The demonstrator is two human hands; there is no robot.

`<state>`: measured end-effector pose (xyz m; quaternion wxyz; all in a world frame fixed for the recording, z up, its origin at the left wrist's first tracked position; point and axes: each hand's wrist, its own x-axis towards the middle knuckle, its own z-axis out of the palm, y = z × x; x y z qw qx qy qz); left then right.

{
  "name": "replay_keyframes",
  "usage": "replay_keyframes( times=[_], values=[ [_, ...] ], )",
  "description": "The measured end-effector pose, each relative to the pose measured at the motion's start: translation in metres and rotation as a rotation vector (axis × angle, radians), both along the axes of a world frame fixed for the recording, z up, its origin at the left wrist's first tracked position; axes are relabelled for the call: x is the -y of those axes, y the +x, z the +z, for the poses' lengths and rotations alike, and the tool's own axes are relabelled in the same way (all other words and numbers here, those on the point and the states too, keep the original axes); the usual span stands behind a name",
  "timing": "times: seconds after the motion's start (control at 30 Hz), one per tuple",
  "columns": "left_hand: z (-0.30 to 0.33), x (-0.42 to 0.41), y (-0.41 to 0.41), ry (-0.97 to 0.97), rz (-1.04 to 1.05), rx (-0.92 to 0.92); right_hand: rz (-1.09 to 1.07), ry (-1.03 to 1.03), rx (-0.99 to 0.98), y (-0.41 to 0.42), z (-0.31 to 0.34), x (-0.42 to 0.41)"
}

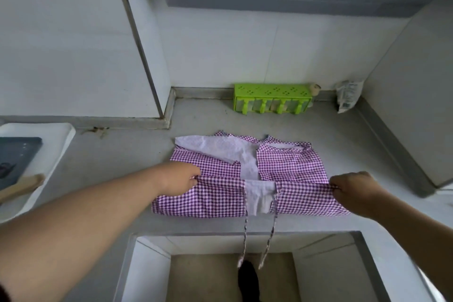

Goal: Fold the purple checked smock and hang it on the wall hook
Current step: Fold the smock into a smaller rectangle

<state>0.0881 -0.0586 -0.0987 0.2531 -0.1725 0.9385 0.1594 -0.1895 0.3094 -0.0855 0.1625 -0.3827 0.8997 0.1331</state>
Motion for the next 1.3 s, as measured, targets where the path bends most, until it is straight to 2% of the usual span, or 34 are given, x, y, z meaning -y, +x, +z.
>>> replay_keyframes(
  times=[0.17, 0.27, 0.43, 0.53, 0.6, 0.67, 0.73, 0.8, 0.87, 1.0, 1.1, 1.2, 1.3],
  values=[
    [0.023, 0.033, -0.049, -0.218, 0.09, -0.123, 0.067, -0.041, -0.161, -0.057, 0.012, 0.05],
    [0.021, 0.055, -0.083, -0.343, 0.135, -0.178, 0.039, -0.107, -0.166, -0.1, -0.002, 0.086],
    [-0.01, 0.086, -0.134, -0.479, 0.212, -0.193, -0.008, -0.048, -0.126, -0.149, -0.043, 0.137],
    [-0.041, 0.093, -0.155, -0.504, 0.272, -0.266, -0.05, -0.029, -0.103, -0.17, -0.071, 0.154],
    [-0.064, 0.087, -0.158, -0.458, 0.223, -0.347, -0.047, -0.009, -0.117, -0.174, -0.093, 0.164],
    [-0.08, 0.072, -0.156, -0.389, 0.006, -0.426, -0.017, -0.063, -0.191, -0.169, -0.107, 0.167],
    [-0.094, 0.054, -0.154, -0.266, -0.157, -0.318, 0.057, -0.149, -0.192, -0.157, -0.118, 0.174],
    [-0.106, 0.039, -0.155, -0.188, -0.138, -0.135, 0.212, -0.277, -0.106, -0.141, -0.127, 0.187],
    [-0.117, 0.034, -0.158, -0.153, -0.086, -0.034, 0.385, -0.333, -0.014, -0.121, -0.131, 0.201],
    [-0.139, 0.035, -0.161, -0.134, -0.035, 0.034, 0.582, -0.339, 0.083, -0.094, -0.133, 0.231],
    [-0.149, 0.038, -0.161, -0.12, -0.024, 0.05, 0.644, -0.285, 0.134, -0.087, -0.133, 0.254],
    [-0.155, 0.04, -0.16, -0.098, -0.02, 0.068, 0.56, -0.239, 0.274, -0.09, -0.135, 0.274],
    [-0.16, 0.038, -0.159, -0.095, -0.002, 0.087, 0.118, -0.362, 0.501, -0.108, -0.129, 0.297]
  ],
)
